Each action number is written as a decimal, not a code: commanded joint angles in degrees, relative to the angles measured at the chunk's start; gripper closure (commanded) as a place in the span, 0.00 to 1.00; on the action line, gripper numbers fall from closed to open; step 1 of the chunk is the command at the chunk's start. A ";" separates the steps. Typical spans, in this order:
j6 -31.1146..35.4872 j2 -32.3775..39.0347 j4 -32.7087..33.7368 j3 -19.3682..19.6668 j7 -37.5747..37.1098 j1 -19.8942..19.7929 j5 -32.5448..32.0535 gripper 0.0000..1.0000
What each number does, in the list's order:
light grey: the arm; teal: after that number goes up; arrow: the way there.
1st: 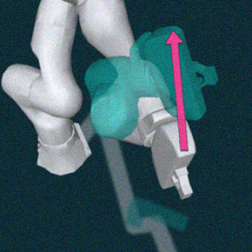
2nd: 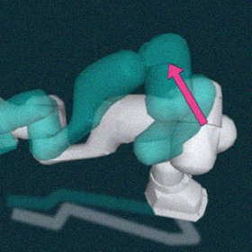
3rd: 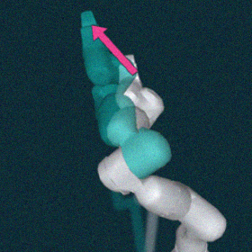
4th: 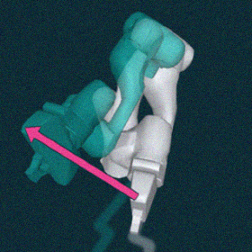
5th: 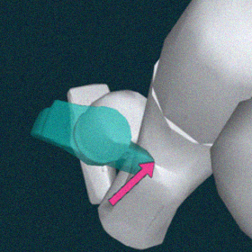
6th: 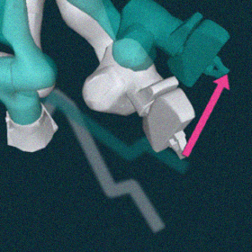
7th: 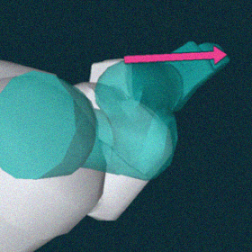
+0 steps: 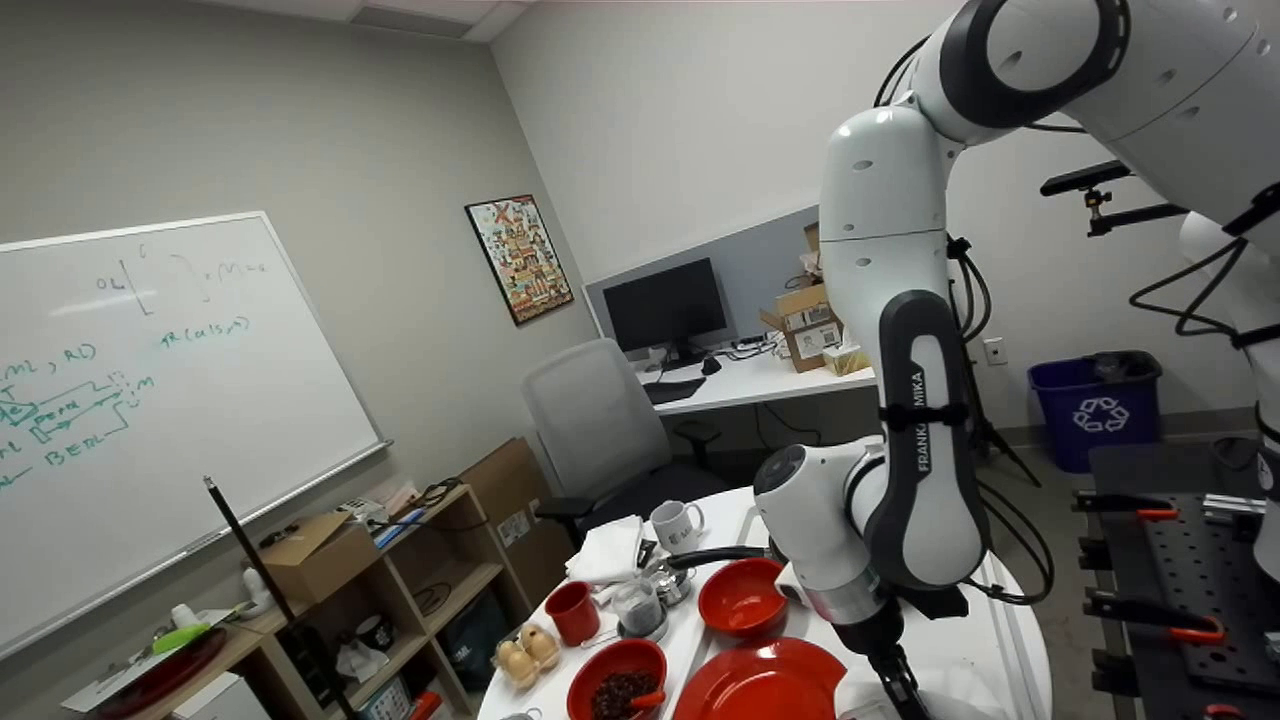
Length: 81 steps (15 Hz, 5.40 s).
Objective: Pick up the white towel from the tray, wipe the inside of the black pan and put the towel back on the tray.
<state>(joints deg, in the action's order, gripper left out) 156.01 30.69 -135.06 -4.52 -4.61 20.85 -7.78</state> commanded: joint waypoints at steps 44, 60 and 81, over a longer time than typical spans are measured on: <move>-6.76 -28.54 -2.09 4.12 22.90 -20.83 45.77 0.93; -9.99 -14.74 3.69 9.09 1.05 -27.83 31.68 0.82; 3.16 -1.26 7.05 15.24 -12.73 -24.75 21.18 0.94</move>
<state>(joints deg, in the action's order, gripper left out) 157.98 24.60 -130.80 8.00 -12.97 -5.58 17.42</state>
